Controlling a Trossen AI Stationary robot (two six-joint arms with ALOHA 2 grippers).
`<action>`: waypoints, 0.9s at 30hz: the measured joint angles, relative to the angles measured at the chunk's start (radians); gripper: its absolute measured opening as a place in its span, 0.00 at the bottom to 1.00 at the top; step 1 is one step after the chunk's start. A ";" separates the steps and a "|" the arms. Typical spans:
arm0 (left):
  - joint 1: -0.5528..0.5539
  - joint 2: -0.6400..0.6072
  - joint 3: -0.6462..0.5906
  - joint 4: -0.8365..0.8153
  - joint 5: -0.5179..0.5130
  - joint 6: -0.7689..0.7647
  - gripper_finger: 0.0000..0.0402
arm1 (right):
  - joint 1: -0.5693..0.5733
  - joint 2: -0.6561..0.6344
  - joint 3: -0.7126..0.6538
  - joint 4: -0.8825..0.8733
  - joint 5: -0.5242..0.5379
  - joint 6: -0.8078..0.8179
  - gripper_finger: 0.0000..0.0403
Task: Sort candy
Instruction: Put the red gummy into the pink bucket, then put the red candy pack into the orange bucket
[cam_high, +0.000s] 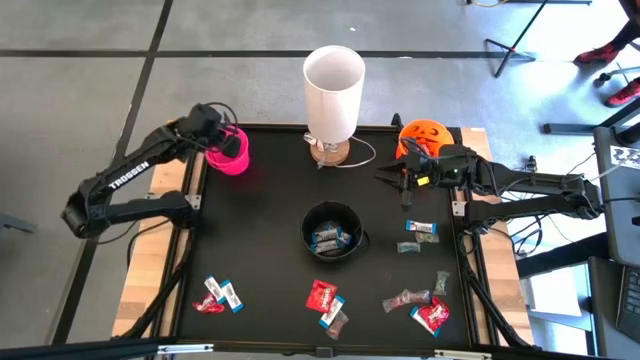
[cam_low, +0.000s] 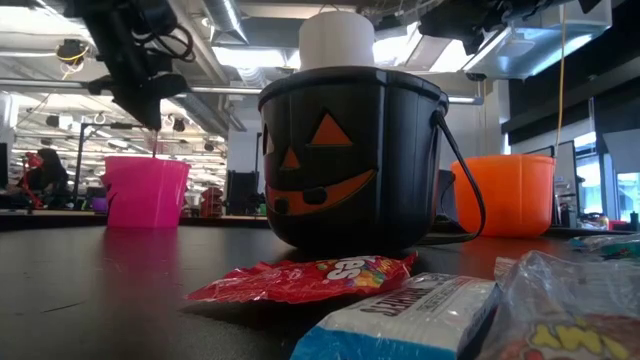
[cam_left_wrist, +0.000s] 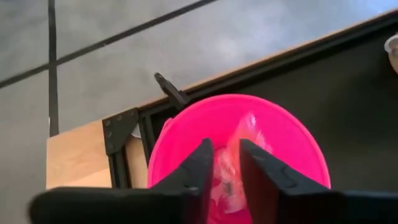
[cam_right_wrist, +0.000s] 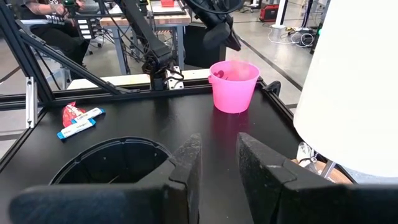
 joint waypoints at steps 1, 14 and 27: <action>0.007 0.000 0.000 -0.005 0.008 0.005 0.21 | 0.000 0.000 0.000 0.000 0.000 0.000 0.25; 0.017 0.000 0.022 -0.037 0.155 0.104 0.39 | 0.000 0.000 0.000 -0.001 -0.001 -0.004 0.25; -0.298 -0.013 0.301 -0.097 0.408 0.021 0.38 | 0.000 0.000 0.000 0.006 -0.001 -0.005 0.25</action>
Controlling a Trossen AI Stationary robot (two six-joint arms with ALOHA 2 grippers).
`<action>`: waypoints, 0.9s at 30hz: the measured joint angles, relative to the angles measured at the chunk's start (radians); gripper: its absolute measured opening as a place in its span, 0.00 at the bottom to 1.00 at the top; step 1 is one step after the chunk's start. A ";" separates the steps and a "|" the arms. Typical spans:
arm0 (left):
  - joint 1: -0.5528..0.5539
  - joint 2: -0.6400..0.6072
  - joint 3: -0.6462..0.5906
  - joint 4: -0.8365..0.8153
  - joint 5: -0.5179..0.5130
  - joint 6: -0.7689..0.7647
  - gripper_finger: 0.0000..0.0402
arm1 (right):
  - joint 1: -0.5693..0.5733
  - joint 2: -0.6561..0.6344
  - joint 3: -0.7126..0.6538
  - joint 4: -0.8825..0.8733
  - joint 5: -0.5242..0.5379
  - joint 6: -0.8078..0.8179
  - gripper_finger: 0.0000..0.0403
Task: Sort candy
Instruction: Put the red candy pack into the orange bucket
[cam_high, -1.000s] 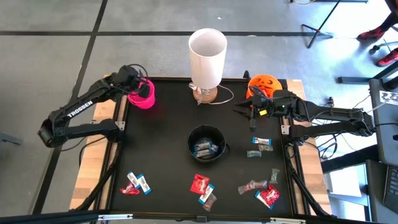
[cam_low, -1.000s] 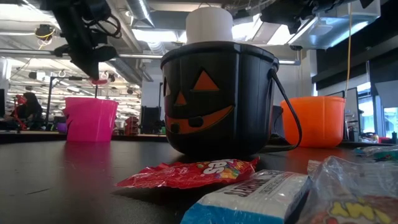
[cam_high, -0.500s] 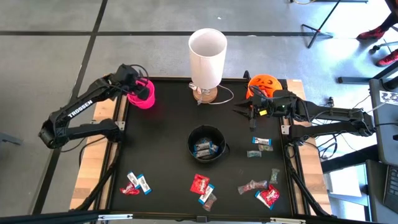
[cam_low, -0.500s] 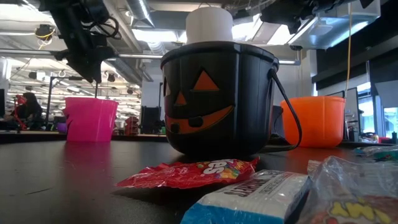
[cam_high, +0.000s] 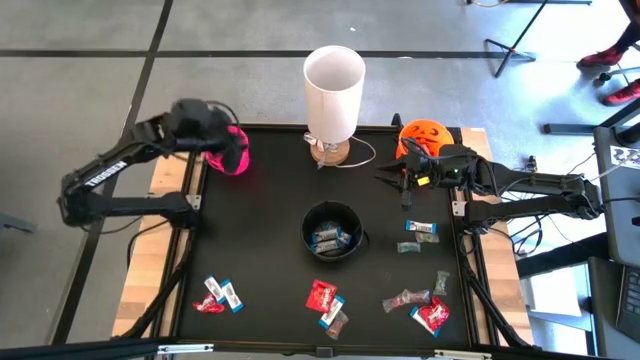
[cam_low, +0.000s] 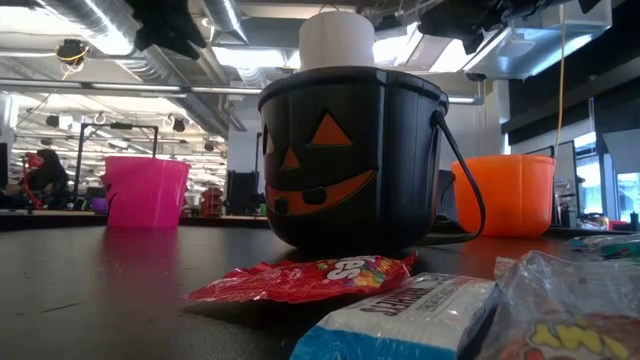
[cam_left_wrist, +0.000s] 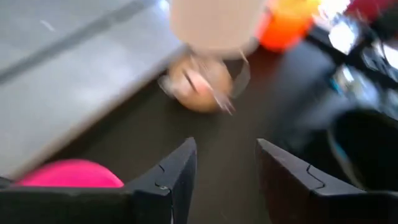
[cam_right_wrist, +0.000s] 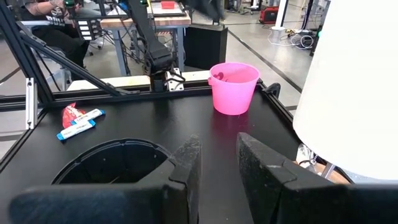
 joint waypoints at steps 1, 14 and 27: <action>-0.048 0.000 -0.010 -0.028 -0.002 -0.025 0.38 | 0.000 0.000 0.000 0.000 0.000 0.000 0.25; -0.746 0.183 -0.247 -0.081 0.169 -0.440 0.38 | 0.000 0.000 0.000 -0.035 -0.026 0.000 0.25; -1.173 0.433 -0.247 0.013 0.222 -0.749 0.38 | 0.000 0.000 0.000 -0.018 -0.026 0.000 0.25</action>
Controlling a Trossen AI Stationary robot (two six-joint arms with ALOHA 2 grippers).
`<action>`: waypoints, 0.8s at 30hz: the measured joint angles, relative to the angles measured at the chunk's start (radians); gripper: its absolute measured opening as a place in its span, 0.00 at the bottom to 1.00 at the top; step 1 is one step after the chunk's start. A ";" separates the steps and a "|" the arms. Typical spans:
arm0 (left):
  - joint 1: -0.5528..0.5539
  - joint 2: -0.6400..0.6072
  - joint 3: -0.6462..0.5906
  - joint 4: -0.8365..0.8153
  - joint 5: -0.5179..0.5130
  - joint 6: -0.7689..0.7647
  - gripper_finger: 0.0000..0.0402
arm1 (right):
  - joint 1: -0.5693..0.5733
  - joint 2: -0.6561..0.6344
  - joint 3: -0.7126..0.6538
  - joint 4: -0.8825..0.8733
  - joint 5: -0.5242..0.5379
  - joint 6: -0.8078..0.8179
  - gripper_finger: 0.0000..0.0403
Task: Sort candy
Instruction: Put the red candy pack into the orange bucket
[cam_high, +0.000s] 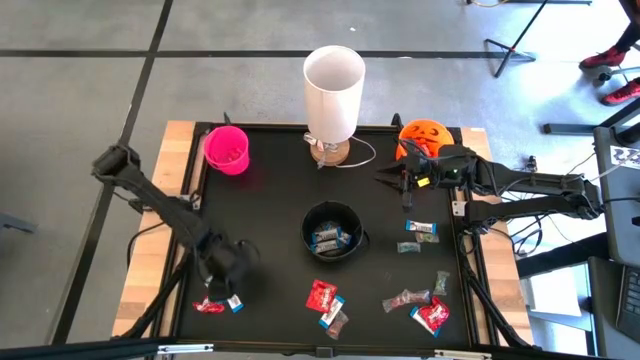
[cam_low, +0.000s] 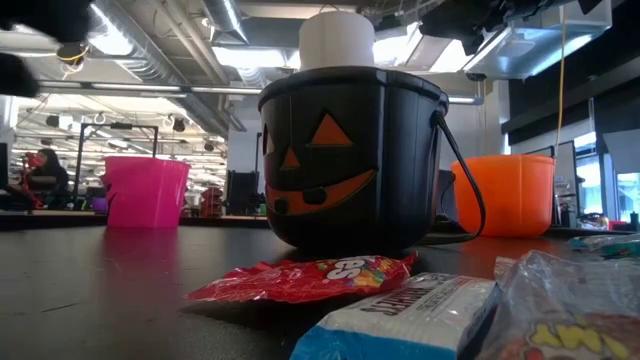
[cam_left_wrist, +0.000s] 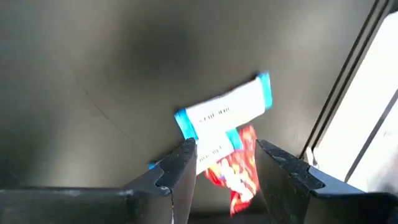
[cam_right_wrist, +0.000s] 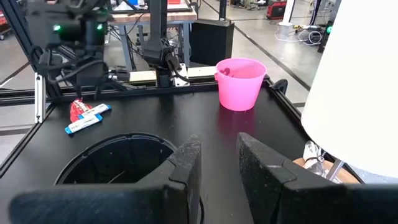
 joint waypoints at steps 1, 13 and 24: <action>-0.024 0.014 0.000 0.001 0.011 -0.025 0.38 | 0.000 0.000 0.000 0.000 0.000 0.000 0.25; -0.237 0.136 0.000 0.129 -0.006 -0.247 0.38 | 0.000 0.000 0.000 0.001 0.000 0.001 0.25; -0.313 0.237 0.000 0.191 0.044 -0.327 0.38 | 0.000 0.000 0.000 0.002 0.000 0.023 0.25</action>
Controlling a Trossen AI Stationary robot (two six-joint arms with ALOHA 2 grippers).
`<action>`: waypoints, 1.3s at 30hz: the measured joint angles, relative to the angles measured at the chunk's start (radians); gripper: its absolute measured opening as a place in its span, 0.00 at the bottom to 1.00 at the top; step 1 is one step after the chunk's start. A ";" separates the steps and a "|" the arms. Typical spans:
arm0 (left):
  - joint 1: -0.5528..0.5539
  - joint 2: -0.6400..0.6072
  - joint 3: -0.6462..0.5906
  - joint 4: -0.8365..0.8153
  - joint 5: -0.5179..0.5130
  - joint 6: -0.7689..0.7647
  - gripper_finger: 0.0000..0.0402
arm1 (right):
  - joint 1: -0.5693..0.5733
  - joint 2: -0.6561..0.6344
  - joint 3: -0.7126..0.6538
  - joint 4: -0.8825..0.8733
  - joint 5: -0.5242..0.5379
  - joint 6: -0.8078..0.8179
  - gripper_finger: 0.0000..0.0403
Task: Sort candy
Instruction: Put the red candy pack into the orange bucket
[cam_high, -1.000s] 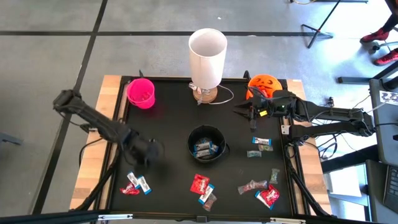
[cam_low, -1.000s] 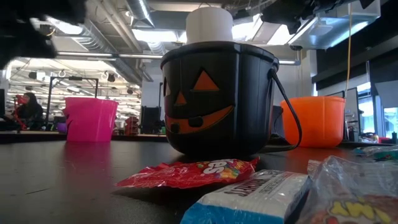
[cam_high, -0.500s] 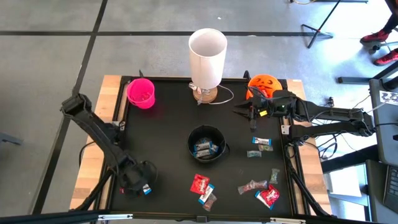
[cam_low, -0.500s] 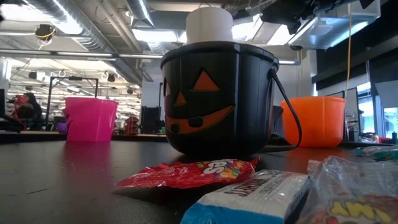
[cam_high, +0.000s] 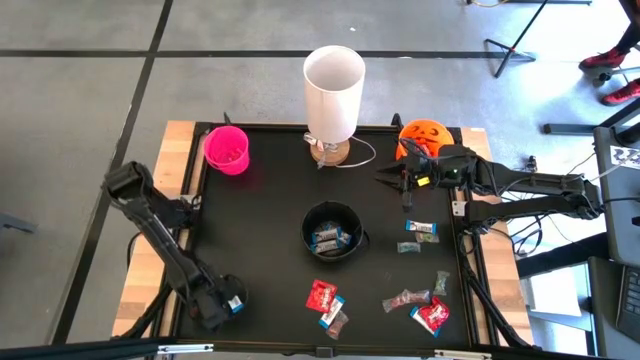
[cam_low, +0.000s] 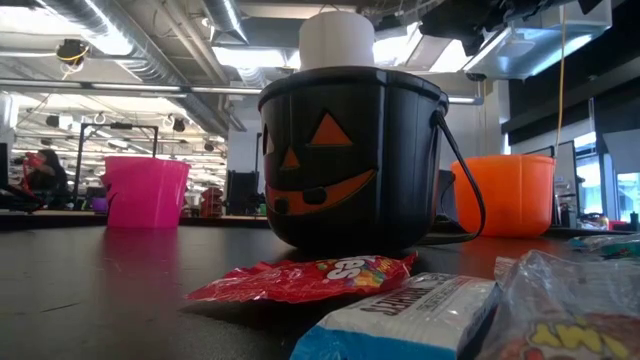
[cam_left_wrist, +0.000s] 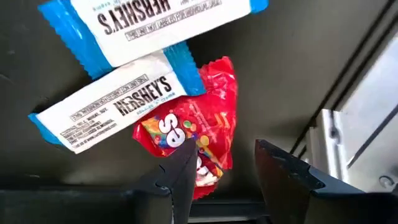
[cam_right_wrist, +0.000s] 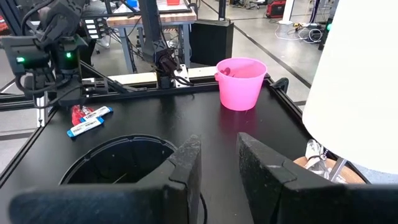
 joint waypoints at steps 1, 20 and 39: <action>-0.001 0.009 0.000 -0.001 0.001 -0.001 0.38 | 0.000 0.000 0.000 0.000 0.000 0.000 0.25; 0.003 0.077 0.002 -0.005 0.038 -0.003 0.04 | 0.000 0.000 0.000 0.006 0.000 0.003 0.25; 0.078 -0.024 0.237 -0.200 -0.238 0.041 0.00 | 0.000 0.000 0.000 0.047 0.000 0.004 0.25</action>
